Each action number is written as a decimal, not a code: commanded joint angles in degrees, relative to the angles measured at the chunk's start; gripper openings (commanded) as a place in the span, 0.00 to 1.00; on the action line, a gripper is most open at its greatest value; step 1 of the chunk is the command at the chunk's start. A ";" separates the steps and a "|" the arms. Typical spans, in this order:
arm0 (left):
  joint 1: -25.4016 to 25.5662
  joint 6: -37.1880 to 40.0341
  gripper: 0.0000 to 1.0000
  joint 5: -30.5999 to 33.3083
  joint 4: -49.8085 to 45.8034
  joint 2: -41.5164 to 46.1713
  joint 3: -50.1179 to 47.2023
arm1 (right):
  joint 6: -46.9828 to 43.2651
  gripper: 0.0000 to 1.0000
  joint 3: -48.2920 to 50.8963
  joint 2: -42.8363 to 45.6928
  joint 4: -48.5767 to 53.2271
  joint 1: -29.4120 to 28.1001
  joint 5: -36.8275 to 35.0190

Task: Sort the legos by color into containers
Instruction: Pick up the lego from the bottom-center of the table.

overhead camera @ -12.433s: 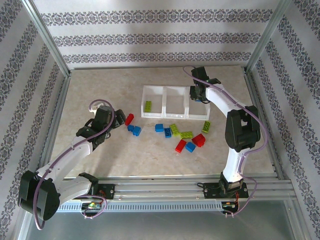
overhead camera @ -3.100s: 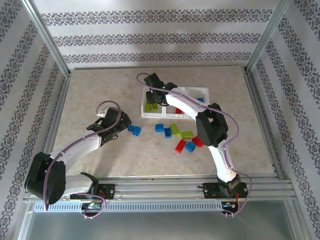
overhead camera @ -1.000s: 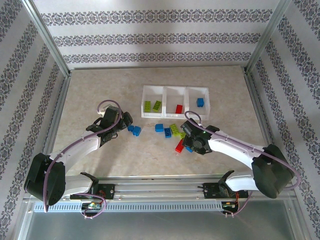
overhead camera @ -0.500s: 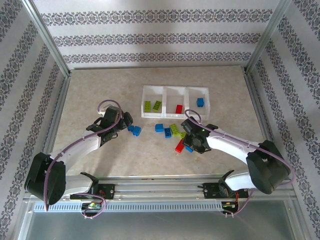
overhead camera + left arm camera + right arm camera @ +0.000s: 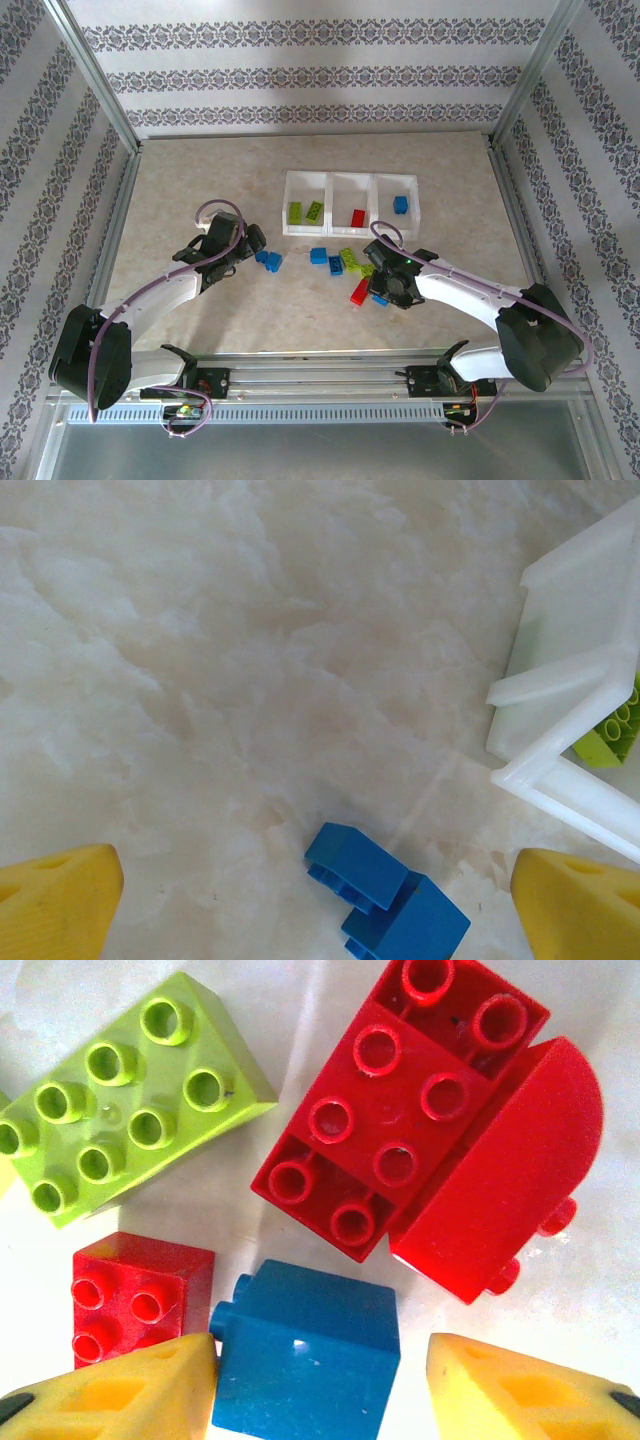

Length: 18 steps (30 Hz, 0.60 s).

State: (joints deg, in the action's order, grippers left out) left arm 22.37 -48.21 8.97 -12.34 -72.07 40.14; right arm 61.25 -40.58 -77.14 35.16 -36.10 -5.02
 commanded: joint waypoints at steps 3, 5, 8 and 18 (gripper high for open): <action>-0.90 0.98 1.00 -0.08 1.44 0.00 1.31 | -0.80 0.59 0.60 -1.11 1.06 0.23 1.02; -0.88 1.01 1.00 -0.05 1.35 -0.02 1.25 | -1.11 0.59 -0.01 -2.05 0.81 0.03 0.91; -0.88 1.10 1.00 0.06 1.25 0.14 1.08 | -1.87 0.62 -0.87 -3.83 0.20 -0.12 0.95; -0.90 1.14 1.00 0.55 0.92 0.37 1.23 | -3.33 0.54 -2.32 -7.54 -0.97 -0.20 0.98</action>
State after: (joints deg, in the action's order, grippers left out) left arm 22.37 -48.18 9.02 -12.34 -72.07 40.14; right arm 58.65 -42.26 -83.94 33.58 -36.14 -3.88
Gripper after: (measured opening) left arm 0.995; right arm 0.549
